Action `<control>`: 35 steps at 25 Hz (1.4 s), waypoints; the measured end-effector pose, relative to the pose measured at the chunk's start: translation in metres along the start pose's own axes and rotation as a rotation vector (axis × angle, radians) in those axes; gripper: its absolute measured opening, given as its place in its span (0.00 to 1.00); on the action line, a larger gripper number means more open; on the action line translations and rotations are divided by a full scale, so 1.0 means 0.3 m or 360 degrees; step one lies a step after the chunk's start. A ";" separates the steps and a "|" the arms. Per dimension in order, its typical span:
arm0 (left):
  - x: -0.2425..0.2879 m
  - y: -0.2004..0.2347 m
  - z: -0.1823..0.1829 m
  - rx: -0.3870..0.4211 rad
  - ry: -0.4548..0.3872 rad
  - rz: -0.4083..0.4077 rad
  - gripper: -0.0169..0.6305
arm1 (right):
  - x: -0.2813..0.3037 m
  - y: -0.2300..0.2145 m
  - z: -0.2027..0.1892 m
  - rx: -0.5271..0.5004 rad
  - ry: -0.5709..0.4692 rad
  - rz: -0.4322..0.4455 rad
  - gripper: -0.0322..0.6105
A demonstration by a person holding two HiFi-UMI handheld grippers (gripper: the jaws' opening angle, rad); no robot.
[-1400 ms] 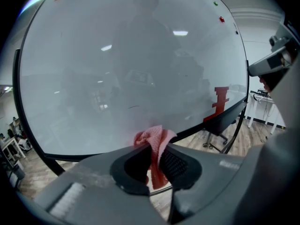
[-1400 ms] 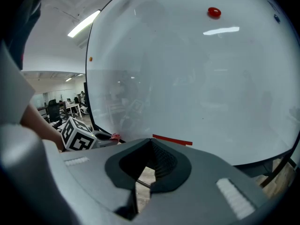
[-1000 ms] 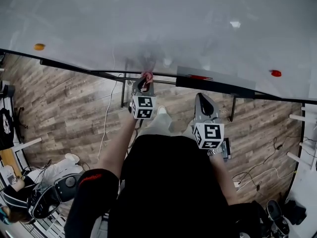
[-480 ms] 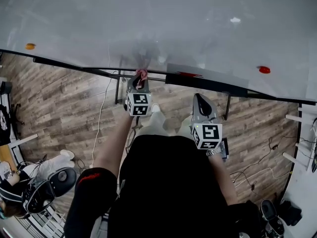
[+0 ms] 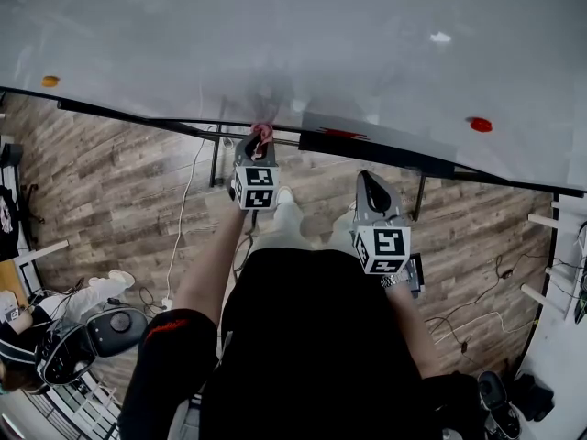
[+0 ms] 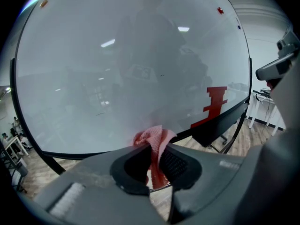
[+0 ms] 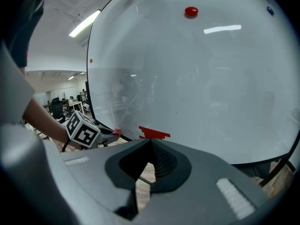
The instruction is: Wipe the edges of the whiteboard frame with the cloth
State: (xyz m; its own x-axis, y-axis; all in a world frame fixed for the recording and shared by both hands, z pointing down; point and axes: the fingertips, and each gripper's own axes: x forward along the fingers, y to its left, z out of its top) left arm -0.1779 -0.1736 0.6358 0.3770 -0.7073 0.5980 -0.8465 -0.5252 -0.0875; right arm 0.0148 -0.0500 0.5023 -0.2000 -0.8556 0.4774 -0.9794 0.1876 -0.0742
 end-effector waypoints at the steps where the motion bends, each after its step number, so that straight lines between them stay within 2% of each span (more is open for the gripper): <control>1: 0.000 -0.007 0.001 0.0000 0.0003 -0.0001 0.10 | -0.002 -0.003 -0.001 0.0001 0.0000 0.0001 0.05; 35: 0.013 -0.216 0.049 0.0147 0.0018 -0.0143 0.10 | 0.002 -0.061 -0.009 0.0025 0.0008 0.0040 0.05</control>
State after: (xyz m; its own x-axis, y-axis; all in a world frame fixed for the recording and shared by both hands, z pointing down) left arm -0.1161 -0.1492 0.6320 0.4452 -0.6505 0.6154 -0.7709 -0.6280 -0.1061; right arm 0.0328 -0.0526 0.5063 -0.2247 -0.8482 0.4797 -0.9744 0.2014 -0.1003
